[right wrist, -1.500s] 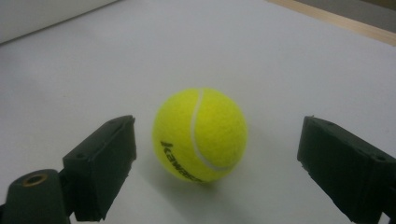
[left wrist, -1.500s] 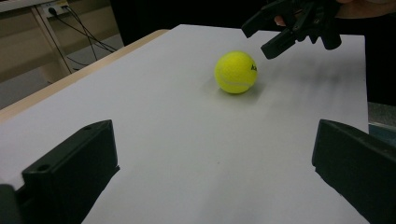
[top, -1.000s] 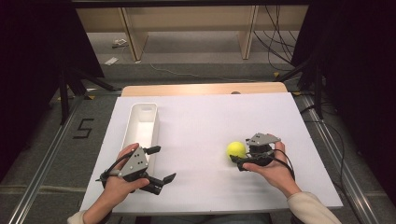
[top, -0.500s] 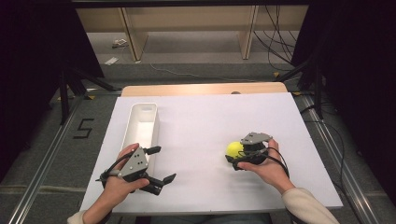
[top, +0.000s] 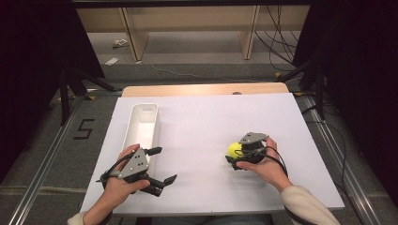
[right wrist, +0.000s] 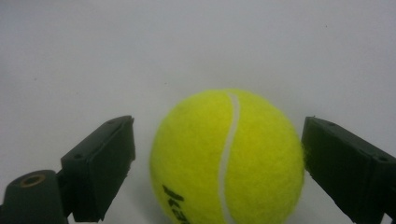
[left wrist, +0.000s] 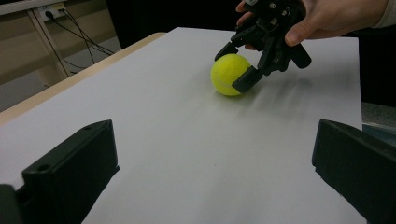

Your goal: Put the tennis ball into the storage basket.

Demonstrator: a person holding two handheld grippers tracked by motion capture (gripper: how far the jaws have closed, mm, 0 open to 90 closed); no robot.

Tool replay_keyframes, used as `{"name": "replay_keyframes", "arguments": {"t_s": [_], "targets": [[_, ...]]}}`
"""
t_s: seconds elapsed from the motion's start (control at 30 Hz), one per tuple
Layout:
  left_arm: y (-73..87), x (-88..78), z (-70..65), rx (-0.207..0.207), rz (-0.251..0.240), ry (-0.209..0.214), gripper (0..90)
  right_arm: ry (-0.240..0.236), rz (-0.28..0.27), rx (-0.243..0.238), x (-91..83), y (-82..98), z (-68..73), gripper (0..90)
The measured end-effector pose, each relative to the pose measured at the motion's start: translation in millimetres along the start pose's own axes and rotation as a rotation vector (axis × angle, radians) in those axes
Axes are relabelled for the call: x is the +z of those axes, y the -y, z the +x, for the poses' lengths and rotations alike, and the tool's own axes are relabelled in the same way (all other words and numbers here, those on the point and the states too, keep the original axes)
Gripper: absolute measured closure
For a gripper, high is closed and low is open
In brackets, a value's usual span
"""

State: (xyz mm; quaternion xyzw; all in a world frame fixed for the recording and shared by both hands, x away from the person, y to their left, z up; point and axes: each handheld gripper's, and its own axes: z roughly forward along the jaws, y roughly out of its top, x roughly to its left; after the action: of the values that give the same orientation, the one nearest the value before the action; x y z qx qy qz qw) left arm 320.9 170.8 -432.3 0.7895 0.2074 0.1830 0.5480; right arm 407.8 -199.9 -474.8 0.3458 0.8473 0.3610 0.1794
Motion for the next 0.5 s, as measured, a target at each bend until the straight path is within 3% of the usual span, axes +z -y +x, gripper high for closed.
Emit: {"name": "replay_keyframes", "arguments": {"t_s": [0.5], "targets": [[-0.2,-0.5,-0.2,0.000,-0.003,0.000,0.0,0.017,0.038,0.004,4.3,0.9,-1.6,19.1]]}}
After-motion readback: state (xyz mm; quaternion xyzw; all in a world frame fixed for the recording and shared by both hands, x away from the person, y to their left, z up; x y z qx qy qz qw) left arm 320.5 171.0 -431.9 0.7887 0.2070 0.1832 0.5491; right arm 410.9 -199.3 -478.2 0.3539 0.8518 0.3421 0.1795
